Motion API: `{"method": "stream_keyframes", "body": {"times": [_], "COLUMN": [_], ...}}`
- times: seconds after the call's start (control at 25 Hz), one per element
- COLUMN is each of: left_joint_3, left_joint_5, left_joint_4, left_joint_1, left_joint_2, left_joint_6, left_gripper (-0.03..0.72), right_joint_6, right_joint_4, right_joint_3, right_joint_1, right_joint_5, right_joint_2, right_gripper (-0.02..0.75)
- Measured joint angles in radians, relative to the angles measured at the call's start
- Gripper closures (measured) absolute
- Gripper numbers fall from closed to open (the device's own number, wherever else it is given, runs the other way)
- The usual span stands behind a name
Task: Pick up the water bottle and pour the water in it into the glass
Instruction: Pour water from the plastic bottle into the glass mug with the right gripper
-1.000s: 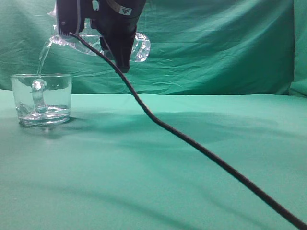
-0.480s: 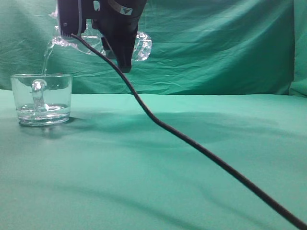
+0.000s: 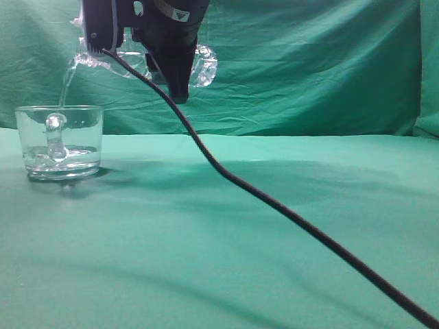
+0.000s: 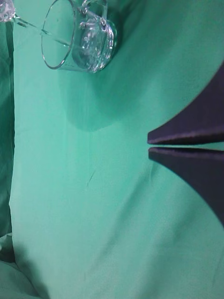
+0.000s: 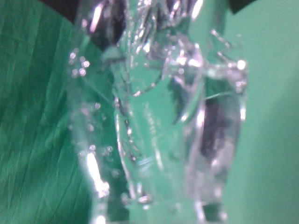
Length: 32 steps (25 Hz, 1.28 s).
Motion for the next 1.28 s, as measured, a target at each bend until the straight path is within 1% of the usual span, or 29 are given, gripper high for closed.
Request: {"method": "stream_keyframes", "body": {"times": [0.72, 0.88, 1.0, 1.16, 1.28], "left_joint_3": [0.0, 0.0, 0.0, 0.0, 0.0], "left_joint_5": [0.0, 0.0, 0.0, 0.0, 0.0], "left_joint_4": [0.0, 0.0, 0.0, 0.0, 0.0], "left_joint_1": [0.0, 0.0, 0.0, 0.0, 0.0], "left_joint_2": [0.0, 0.0, 0.0, 0.0, 0.0], "left_joint_6": [0.0, 0.0, 0.0, 0.0, 0.0], "left_gripper": [0.688, 0.688, 0.688, 0.688, 0.688], "right_joint_6": [0.0, 0.002, 0.03, 0.087, 0.164], "right_joint_4": [0.0, 0.024, 0.103, 0.283, 0.39], "right_joint_3": [0.0, 0.0, 0.0, 0.0, 0.0], "right_joint_1": [0.0, 0.0, 0.0, 0.0, 0.0], "right_joint_5": [0.0, 0.0, -0.009, -0.041, -0.053], "right_joint_2": [0.0, 0.0, 0.0, 0.0, 0.0], "right_gripper": [0.503, 0.503, 0.503, 0.503, 0.503]}}
